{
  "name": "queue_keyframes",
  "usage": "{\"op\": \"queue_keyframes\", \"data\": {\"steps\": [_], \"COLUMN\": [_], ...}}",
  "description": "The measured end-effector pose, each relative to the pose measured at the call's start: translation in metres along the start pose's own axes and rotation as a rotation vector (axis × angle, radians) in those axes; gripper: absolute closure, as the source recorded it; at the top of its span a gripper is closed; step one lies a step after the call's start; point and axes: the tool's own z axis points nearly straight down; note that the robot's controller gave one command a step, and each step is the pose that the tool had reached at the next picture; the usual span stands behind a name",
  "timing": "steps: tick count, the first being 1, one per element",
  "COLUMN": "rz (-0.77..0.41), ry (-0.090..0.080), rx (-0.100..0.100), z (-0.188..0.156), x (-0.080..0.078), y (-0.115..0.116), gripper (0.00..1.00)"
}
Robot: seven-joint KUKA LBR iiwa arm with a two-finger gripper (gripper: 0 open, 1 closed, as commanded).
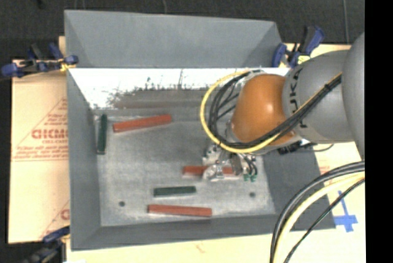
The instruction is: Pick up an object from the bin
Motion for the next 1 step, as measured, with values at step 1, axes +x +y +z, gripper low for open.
{"op": "queue_keyframes", "data": {"steps": [1], "rz": [-0.063], "ry": [0.033], "rx": [0.002], "z": [-0.1225], "x": [-0.0213], "y": [0.007], "gripper": [1.0]}}
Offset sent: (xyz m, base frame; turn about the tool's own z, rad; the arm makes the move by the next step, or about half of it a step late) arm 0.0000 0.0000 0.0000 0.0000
